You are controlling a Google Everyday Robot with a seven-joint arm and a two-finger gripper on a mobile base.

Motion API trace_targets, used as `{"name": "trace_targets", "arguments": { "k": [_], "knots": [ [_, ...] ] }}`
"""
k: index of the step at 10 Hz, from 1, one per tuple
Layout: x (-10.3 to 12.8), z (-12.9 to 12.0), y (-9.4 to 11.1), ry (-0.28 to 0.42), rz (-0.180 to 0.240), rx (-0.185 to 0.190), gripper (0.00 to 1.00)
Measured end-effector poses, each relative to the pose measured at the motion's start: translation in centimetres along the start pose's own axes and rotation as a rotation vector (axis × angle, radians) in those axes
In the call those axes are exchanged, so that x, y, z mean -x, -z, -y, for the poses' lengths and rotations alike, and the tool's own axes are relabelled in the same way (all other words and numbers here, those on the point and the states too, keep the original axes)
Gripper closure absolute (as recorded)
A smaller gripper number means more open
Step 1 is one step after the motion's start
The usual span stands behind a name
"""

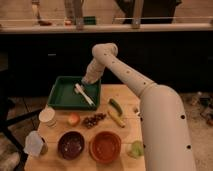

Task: Place sponge in table surface

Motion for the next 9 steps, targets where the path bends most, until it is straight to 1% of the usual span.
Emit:
{"name": "trace_targets", "arguments": {
  "k": [1, 3, 5, 9],
  "knots": [
    [-0.1, -0.1, 0.6, -0.001, -0.013, 0.003, 1.0],
    [-0.3, -1.2, 1.9, -0.015, -0.044, 0.016, 1.0],
    [-0.3, -1.6, 2.5, -0.027, -0.063, 0.022, 1.0],
    [-0.7, -4.9, 4.7, -0.098, -0.118, 0.03, 1.0]
  ]
}}
